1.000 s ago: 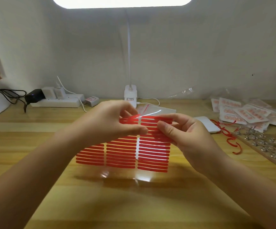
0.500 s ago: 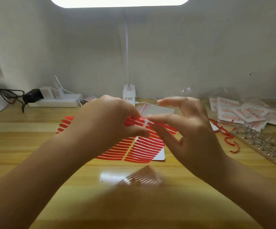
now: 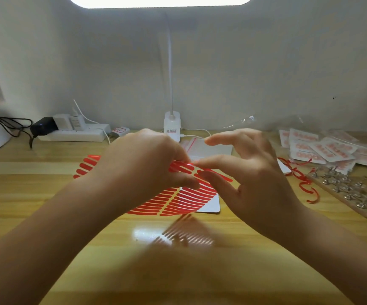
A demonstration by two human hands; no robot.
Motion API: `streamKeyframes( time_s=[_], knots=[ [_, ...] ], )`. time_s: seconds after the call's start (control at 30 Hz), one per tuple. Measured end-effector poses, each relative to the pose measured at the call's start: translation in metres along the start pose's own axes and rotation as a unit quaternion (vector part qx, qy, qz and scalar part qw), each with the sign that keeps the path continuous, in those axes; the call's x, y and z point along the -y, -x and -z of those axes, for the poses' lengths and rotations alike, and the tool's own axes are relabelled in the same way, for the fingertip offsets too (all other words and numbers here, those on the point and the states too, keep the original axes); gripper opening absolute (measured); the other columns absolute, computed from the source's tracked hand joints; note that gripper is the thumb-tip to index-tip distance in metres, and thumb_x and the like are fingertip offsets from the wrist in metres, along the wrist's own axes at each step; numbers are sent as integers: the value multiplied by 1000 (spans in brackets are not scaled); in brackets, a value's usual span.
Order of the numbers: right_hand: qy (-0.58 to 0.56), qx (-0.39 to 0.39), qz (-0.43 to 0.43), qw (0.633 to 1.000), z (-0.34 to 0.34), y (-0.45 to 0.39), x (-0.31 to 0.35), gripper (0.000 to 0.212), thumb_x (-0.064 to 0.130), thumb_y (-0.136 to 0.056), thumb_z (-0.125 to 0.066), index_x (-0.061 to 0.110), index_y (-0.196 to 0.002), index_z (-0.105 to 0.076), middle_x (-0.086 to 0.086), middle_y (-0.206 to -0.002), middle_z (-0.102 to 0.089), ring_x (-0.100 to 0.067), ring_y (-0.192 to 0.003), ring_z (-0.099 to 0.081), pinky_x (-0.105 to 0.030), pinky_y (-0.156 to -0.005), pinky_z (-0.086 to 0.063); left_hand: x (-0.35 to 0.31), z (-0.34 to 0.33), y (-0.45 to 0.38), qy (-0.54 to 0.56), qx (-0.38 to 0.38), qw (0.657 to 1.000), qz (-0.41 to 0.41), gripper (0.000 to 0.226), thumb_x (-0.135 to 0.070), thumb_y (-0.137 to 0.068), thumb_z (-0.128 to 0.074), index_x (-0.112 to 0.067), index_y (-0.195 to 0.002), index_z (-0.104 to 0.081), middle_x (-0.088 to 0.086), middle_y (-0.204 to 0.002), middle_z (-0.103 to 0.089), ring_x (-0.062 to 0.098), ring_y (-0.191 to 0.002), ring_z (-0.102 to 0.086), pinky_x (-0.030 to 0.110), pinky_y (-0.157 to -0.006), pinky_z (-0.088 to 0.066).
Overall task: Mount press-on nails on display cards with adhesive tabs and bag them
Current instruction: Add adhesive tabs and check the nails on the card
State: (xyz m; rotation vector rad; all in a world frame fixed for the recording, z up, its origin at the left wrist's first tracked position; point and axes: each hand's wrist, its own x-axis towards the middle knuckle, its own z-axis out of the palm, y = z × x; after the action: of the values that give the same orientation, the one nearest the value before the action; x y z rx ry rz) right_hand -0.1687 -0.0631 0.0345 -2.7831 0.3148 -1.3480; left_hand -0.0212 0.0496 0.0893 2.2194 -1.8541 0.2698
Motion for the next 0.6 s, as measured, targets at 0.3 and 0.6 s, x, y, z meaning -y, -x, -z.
streamKeyframes(
  time_s=[0.3,0.6],
  knots=[
    [-8,10,-10,1000,-5,2,-2,8,23,-79,-69,18,-85,-71,-3,-113,-66,-29,-112,-54,-49,-87,-45,-1,-7,-3,9,24,1000,15,56,-70,-66,-56,-38,-109,-71,-16,-87,-71,0,-70,-60,25,-67,-58],
    [-39,-1,-4,999,-5,2,-7,6,22,-80,-68,16,-82,-70,-2,-109,-66,-26,-109,-55,-51,-85,-47,3,-2,-4,21,56,998,29,84,-77,-47,-34,-35,-109,-72,-18,-78,-66,-3,-63,-58,21,-61,-55]
  ],
)
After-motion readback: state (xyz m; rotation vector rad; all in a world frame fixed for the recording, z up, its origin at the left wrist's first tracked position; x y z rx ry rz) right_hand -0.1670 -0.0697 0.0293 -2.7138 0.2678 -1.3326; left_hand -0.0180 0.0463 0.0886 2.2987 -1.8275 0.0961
